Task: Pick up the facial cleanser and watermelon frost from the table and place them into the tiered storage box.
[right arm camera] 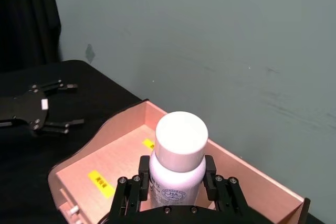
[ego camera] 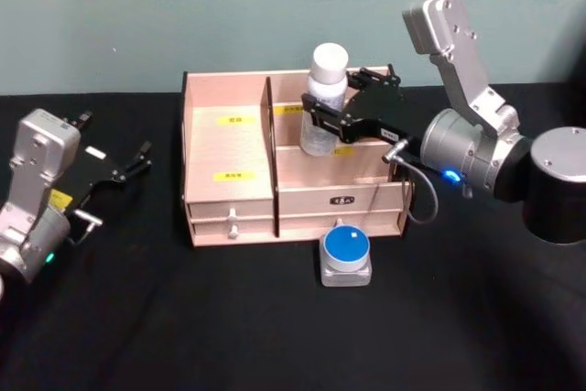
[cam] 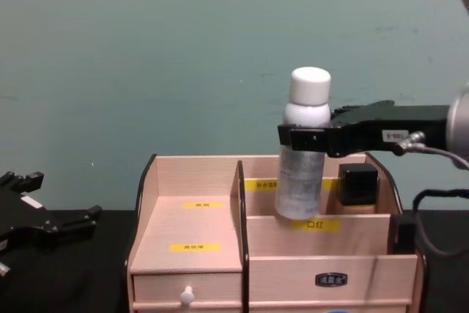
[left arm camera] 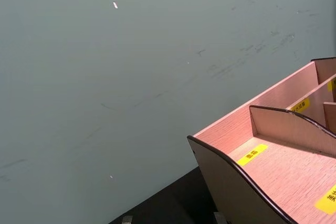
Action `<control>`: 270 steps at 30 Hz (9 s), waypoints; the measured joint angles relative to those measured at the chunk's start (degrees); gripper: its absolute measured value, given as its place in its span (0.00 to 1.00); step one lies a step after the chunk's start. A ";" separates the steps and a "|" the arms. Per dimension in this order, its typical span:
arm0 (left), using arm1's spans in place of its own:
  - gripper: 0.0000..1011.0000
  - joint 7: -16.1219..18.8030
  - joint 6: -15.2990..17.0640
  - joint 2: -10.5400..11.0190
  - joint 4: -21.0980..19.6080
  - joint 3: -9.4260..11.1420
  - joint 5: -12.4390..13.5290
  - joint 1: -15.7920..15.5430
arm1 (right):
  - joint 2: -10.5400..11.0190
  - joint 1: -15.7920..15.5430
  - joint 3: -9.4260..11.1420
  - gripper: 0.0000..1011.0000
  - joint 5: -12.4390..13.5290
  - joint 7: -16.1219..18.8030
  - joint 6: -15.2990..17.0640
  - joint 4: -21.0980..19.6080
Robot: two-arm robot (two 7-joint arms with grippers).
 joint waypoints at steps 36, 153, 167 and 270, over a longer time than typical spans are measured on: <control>0.99 0.00 0.00 0.00 0.00 0.00 0.00 0.00 | -5.58 3.70 0.30 0.60 -3.82 1.88 -1.77 9.95; 0.99 0.00 0.00 0.00 0.00 0.00 0.00 0.00 | 3.79 -24.70 6.16 0.99 -7.04 0.54 11.86 -15.54; 0.99 0.00 0.00 0.00 0.00 0.00 0.00 0.00 | 2.34 -22.96 4.94 0.99 -8.60 0.64 11.72 -13.14; 0.99 0.00 0.00 0.00 0.00 0.00 0.00 0.00 | -0.52 -21.84 5.29 0.70 -12.52 2.39 10.31 -10.95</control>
